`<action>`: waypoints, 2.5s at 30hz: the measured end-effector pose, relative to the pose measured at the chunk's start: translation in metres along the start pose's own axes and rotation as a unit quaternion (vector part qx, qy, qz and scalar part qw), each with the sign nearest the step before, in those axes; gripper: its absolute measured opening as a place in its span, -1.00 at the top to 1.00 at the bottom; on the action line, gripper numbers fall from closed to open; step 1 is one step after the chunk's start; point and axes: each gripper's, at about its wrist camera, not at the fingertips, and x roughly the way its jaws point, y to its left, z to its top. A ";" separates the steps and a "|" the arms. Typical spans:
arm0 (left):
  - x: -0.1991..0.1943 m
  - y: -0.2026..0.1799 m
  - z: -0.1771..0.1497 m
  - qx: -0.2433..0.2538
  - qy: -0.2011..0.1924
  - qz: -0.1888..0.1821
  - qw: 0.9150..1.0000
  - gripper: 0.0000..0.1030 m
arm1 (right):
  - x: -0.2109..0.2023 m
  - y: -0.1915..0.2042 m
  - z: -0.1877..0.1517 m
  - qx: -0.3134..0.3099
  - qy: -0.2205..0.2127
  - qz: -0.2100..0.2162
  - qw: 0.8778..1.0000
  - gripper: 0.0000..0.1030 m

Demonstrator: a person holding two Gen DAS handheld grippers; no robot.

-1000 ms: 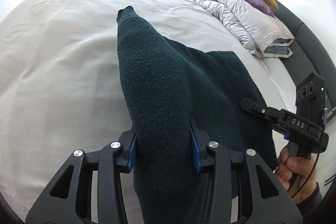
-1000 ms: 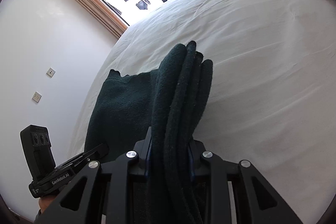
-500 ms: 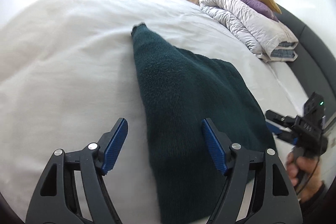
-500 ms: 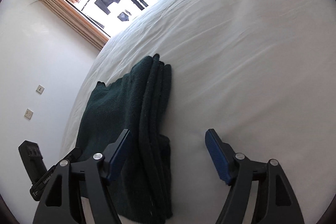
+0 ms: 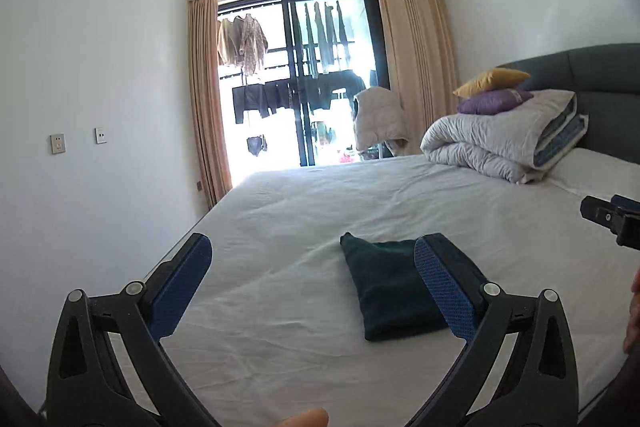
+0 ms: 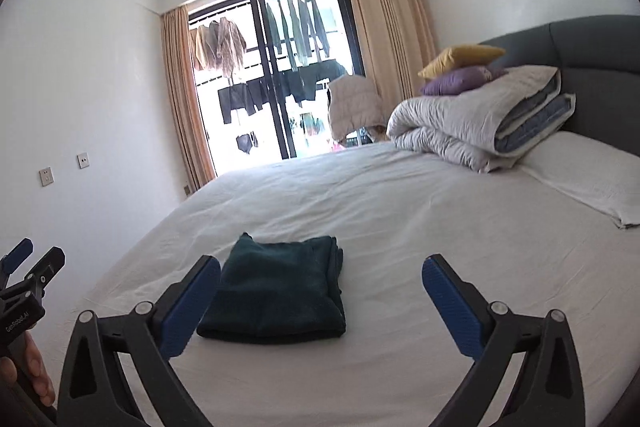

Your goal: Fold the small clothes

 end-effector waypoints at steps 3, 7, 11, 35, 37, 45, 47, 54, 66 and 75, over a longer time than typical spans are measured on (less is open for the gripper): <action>-0.048 0.011 0.017 -0.001 -0.012 -0.002 1.000 -1.00 | -0.032 0.019 0.017 -0.036 -0.033 -0.009 0.999 -1.00; -0.098 0.022 0.028 0.005 -0.004 0.013 1.000 -1.00 | -0.067 0.039 0.028 -0.065 -0.036 0.006 0.997 -1.00; -0.129 0.021 0.019 0.028 0.025 0.032 0.999 -1.00 | -0.076 0.045 0.022 -0.068 0.001 -0.009 0.998 -1.00; -0.068 -0.005 -0.092 -0.044 0.257 -0.025 0.965 -1.00 | -0.060 0.040 -0.064 -0.043 0.148 -0.019 0.988 -1.00; -0.061 -0.002 -0.096 -0.050 0.263 -0.024 0.963 -1.00 | -0.054 0.040 -0.070 -0.039 0.162 -0.022 0.986 -1.00; -0.035 0.012 -0.113 -0.058 0.282 -0.016 0.957 -1.00 | -0.035 0.043 -0.099 -0.020 0.228 -0.030 0.973 -1.00; -0.031 0.015 -0.118 -0.060 0.285 -0.012 0.957 -1.00 | -0.034 0.046 -0.103 -0.019 0.234 -0.028 0.972 -1.00; -0.025 0.020 -0.127 -0.064 0.294 -0.010 0.954 -1.00 | -0.036 0.058 -0.103 -0.031 0.232 -0.020 0.972 -1.00; -0.020 0.015 -0.136 -0.063 0.305 -0.010 0.950 -1.00 | -0.037 0.057 -0.101 -0.022 0.233 -0.024 0.972 -1.00; -0.017 0.014 -0.138 -0.065 0.308 -0.011 0.949 -1.00 | -0.036 0.057 -0.102 -0.020 0.238 -0.026 0.971 -1.00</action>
